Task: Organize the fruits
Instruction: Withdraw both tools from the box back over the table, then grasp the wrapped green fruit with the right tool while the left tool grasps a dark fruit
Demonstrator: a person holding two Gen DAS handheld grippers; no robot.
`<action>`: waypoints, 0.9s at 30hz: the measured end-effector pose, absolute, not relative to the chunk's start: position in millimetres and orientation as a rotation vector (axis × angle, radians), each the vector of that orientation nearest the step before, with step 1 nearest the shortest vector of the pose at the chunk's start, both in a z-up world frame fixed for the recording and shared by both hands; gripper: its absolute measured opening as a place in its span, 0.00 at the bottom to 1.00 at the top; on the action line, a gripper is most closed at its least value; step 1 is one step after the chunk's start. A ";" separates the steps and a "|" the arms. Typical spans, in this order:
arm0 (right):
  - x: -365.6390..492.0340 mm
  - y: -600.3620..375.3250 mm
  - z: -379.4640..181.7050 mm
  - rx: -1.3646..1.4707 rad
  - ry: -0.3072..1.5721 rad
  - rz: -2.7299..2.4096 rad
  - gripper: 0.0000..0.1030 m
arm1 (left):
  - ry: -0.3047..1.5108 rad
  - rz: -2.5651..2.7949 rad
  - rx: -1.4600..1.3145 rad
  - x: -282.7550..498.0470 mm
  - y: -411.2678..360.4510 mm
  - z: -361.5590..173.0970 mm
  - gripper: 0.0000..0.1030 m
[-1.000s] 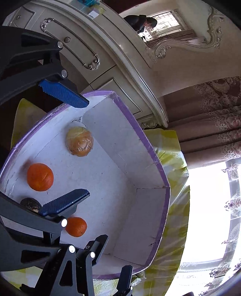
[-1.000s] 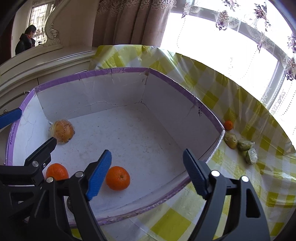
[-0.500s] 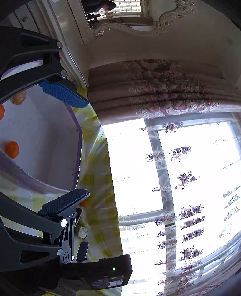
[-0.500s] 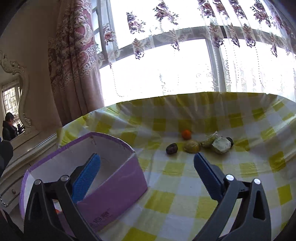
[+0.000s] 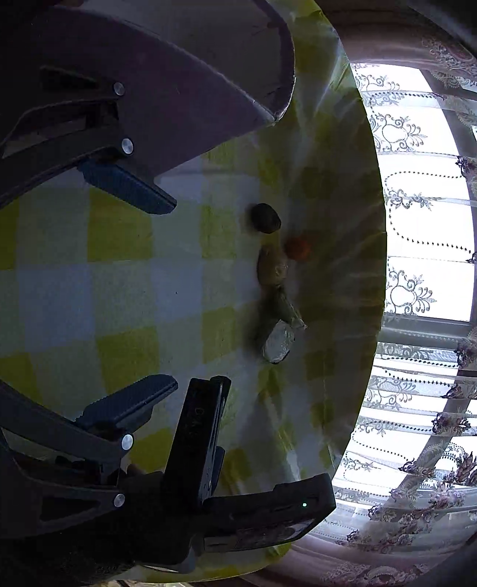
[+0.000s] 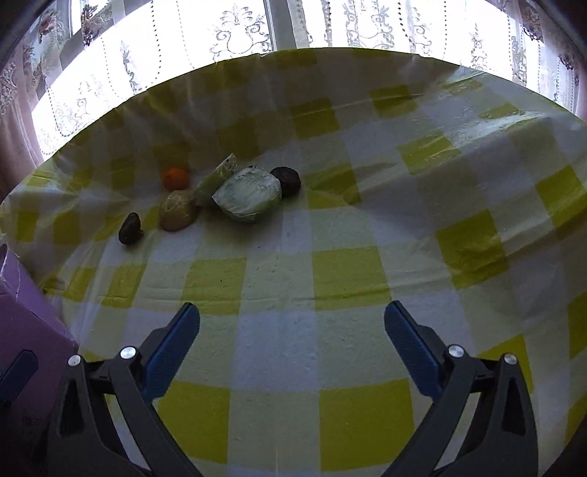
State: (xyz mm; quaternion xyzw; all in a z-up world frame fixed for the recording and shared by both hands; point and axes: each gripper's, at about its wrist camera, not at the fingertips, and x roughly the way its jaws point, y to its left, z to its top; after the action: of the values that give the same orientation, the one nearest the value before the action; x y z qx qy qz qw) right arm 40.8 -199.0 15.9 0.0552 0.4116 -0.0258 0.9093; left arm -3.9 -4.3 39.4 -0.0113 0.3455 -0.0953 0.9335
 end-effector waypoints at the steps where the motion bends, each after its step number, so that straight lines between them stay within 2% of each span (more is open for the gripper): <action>1: 46.6 -199.3 12.9 0.100 0.856 -0.047 0.98 | 0.717 -0.183 -0.024 2.7 -2.6 32.9 0.84; 4: 65.0 -200.9 4.3 0.096 0.901 -0.004 0.98 | 0.778 -0.188 -0.039 15.6 3.4 16.8 0.84; 15: 141.7 -177.6 2.4 -0.006 0.917 0.079 0.97 | 0.844 -0.189 -0.070 27.7 4.5 8.6 0.84; 20: 180.2 -156.4 -5.0 -0.066 0.960 0.104 0.79 | 0.857 -0.183 -0.070 29.8 3.2 7.6 0.84; 22: 190.1 -150.6 -5.2 -0.078 0.956 0.113 0.75 | 0.862 -0.183 -0.069 29.9 3.3 7.4 0.84; 24: 192.4 -150.6 -3.5 -0.076 0.937 0.098 0.60 | 0.871 -0.186 -0.074 30.8 4.4 7.4 0.84; 27: 179.1 -155.4 1.1 -0.039 0.907 0.116 0.60 | 0.887 -0.185 -0.074 32.0 4.2 5.9 0.84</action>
State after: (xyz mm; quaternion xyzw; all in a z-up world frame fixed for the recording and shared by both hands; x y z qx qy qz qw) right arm 179.1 -155.4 1.1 -0.0187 0.4381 0.0560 0.8970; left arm 32.0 4.2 5.9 -0.0357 0.4284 -0.0895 0.8985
